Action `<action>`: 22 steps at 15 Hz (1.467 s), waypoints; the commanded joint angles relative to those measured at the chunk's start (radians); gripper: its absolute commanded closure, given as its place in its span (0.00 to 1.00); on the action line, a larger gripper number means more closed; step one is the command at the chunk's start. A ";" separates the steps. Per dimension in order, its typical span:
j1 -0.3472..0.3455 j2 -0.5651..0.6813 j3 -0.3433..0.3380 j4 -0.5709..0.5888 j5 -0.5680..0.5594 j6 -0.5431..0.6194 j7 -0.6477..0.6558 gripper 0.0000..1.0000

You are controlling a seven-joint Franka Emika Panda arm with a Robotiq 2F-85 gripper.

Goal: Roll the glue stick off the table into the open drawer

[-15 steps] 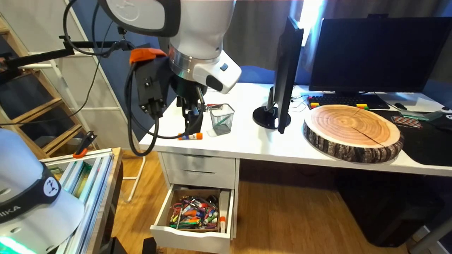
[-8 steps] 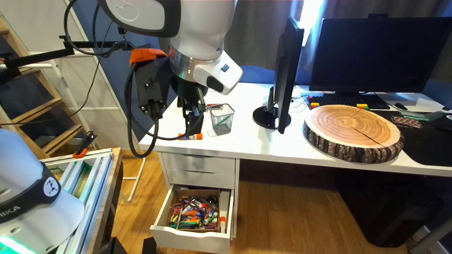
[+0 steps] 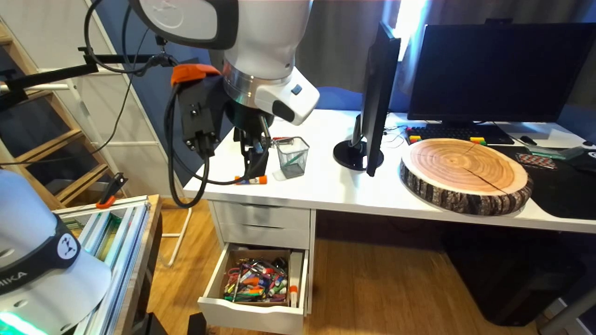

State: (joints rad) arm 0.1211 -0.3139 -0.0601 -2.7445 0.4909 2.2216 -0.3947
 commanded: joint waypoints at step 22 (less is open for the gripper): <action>0.174 0.217 0.345 0.187 -0.047 0.163 0.545 0.00</action>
State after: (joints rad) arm 0.2926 -0.0945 0.2889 -2.5570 0.4444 2.3872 0.1508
